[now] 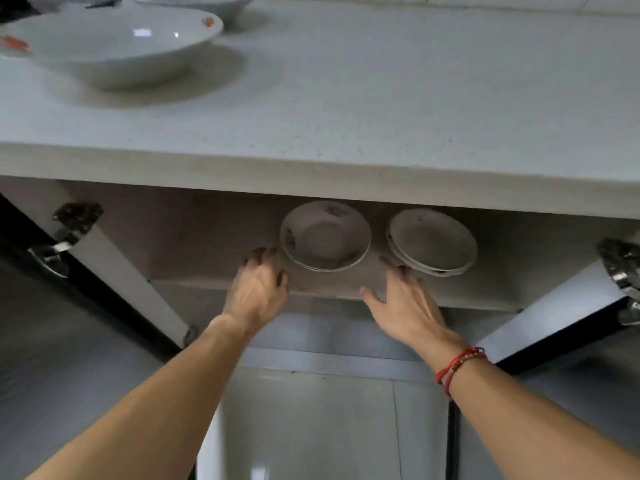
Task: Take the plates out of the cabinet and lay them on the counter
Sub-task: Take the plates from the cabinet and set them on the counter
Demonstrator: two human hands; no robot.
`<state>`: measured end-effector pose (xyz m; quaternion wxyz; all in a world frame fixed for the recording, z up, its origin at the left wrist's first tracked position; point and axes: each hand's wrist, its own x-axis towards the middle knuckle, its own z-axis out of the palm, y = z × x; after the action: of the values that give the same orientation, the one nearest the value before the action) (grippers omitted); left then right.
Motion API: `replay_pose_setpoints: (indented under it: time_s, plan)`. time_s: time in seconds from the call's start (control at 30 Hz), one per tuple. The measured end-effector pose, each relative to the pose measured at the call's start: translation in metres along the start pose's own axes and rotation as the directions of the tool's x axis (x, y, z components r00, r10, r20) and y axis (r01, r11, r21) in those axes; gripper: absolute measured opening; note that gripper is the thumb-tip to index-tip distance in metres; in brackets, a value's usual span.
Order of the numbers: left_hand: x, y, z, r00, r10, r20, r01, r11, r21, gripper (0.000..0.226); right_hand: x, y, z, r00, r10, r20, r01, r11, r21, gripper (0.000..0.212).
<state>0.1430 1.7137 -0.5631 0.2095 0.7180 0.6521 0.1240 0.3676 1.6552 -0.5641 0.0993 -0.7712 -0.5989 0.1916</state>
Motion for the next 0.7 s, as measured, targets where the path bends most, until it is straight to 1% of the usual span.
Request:
replay_pose_setpoints:
  time_s: [0.07,0.13,0.23,0.33,0.4,0.43,0.5,0.6,0.67,0.7]
  plan:
    - [0.020,-0.007,0.015,1.000,0.011,-0.013,-0.011,1.000,-0.002,0.042,0.024,0.008,0.016,1.000,-0.014,-0.011,0.015,0.999,0.031,0.069]
    - [0.038,-0.015,0.032,0.999,0.025,-0.028,-0.025,1.000,-0.010,0.040,0.047,0.012,0.029,0.998,-0.058,-0.037,0.060,0.996,0.072,0.067]
    - [0.062,-0.024,0.051,0.999,-0.009,-0.038,0.007,0.999,-0.048,0.042,0.080,0.015,0.047,0.988,-0.129,-0.081,0.134,0.990,0.054,0.066]
    - [0.088,-0.028,0.061,0.996,-0.013,-0.091,0.003,0.994,-0.110,0.041,0.103,0.014,0.054,0.991,-0.095,-0.092,0.096,0.995,0.008,0.070]
    - [0.103,-0.030,0.065,0.991,-0.022,-0.129,0.001,0.987,-0.158,0.037,0.115,0.011,0.057,0.992,-0.075,-0.097,0.079,0.996,0.035,0.071]
    - [0.109,-0.030,0.067,0.989,-0.046,-0.141,0.015,0.977,-0.212,0.034,0.118,0.010,0.058,0.992,-0.069,-0.104,0.075,0.996,0.053,0.070]
    - [0.120,-0.028,0.071,0.980,-0.123,-0.159,0.064,0.940,-0.336,0.029,0.126,0.007,0.059,0.993,-0.007,-0.114,0.024,0.989,0.144,0.064]
    - [0.135,-0.024,0.074,0.948,-0.272,-0.165,0.180,0.887,-0.426,0.031,0.141,0.007,0.061,0.985,0.123,-0.118,-0.077,0.939,0.335,0.048]
    - [0.146,-0.026,0.079,0.933,-0.331,-0.141,0.216,0.828,-0.518,0.035,0.148,0.008,0.063,0.982,0.174,-0.070,-0.123,0.879,0.460,0.045]
    - [0.153,-0.029,0.083,0.928,-0.358,-0.104,0.237,0.782,-0.576,0.042,0.152,0.009,0.064,0.979,0.199,-0.045,-0.143,0.826,0.545,0.045]
